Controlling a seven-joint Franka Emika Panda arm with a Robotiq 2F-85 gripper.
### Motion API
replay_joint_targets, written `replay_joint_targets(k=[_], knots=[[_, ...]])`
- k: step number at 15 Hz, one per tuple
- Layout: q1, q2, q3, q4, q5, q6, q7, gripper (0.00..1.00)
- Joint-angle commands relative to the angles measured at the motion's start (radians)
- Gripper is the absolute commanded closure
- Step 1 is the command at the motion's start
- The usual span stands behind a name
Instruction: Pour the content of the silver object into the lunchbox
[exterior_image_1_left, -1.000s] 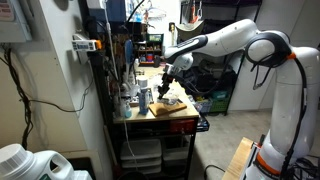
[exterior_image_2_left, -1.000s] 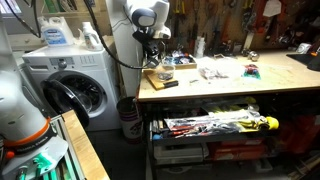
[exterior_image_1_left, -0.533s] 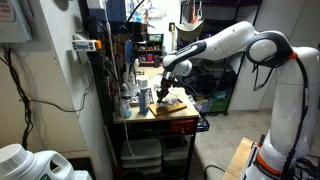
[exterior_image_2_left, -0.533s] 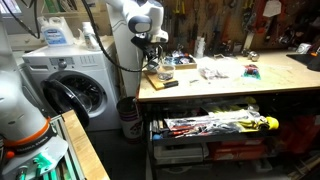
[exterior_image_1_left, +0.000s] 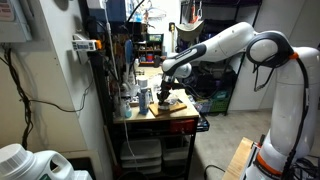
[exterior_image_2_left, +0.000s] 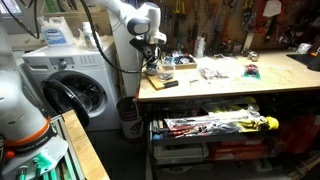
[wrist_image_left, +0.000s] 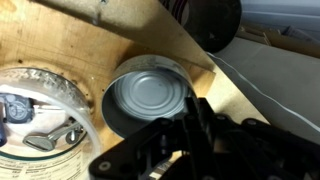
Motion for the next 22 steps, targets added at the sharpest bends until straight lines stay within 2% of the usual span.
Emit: replay_joint_targets(k=[1, 6, 8, 9, 11, 14, 17, 19, 22], knots=[[0.003, -0.016, 0.001, -0.028, -0.048, 0.018, 0.051, 0.57], [-0.005, -0.057, 0.009, -0.033, 0.001, -0.009, 0.076, 0.19], [-0.005, -0.095, 0.006, -0.039, 0.004, -0.050, 0.127, 0.04], [-0.010, -0.119, 0.007, -0.042, 0.023, -0.086, 0.131, 0.00], [-0.013, -0.170, -0.002, -0.057, -0.019, -0.157, 0.076, 0.00], [-0.011, -0.249, -0.020, -0.067, -0.134, -0.333, -0.015, 0.00], [-0.006, -0.330, -0.036, -0.088, -0.258, -0.433, -0.056, 0.00], [-0.004, -0.384, -0.041, -0.106, -0.335, -0.446, -0.070, 0.00], [-0.002, -0.464, -0.048, -0.147, -0.407, -0.395, -0.076, 0.00]])
